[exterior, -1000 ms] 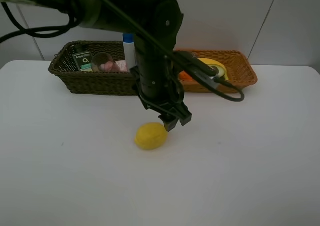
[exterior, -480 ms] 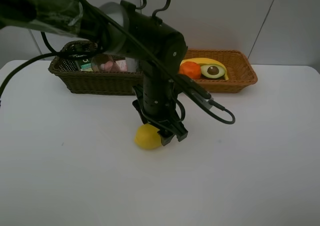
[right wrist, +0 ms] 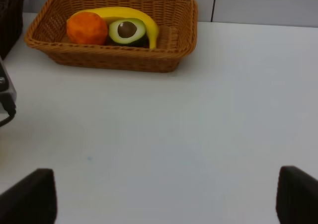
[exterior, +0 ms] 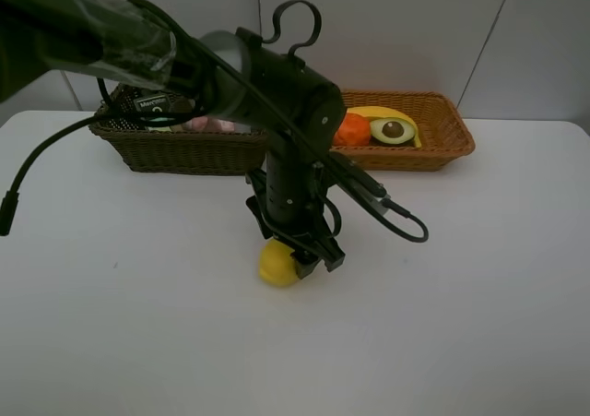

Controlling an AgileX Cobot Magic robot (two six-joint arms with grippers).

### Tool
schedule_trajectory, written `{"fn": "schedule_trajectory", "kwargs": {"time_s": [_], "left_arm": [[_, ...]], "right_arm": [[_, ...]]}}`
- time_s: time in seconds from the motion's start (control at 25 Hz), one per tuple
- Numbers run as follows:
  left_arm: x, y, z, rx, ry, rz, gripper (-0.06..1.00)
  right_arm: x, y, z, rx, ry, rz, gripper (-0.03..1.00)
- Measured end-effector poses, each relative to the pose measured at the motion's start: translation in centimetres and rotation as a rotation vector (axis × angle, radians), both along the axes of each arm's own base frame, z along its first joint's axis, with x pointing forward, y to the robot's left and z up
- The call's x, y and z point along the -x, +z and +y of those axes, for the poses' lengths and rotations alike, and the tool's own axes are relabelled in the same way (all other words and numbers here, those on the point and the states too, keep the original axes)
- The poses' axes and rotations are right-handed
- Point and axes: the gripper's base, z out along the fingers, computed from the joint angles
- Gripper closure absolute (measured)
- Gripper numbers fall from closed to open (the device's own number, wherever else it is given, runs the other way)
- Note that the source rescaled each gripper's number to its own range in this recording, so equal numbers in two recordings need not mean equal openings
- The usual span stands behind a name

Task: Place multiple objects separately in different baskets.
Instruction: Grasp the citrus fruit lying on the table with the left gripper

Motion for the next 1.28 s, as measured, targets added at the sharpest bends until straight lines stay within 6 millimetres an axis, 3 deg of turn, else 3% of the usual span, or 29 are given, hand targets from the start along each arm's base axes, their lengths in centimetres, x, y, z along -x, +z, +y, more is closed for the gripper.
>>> {"fn": "schedule_trajectory", "kwargs": {"time_s": [0.36,1.28], "left_arm": [[0.0,-2.0,0.0,-0.033,-0.001,0.028,0.02],[0.1,-2.0,0.0,-0.033,0.003,0.031,0.02]], "right_arm": [[0.0,0.0,0.0,0.000,0.000,0.000,0.07],[0.0,0.0,0.0,0.000,0.000,0.000,0.07]]}}
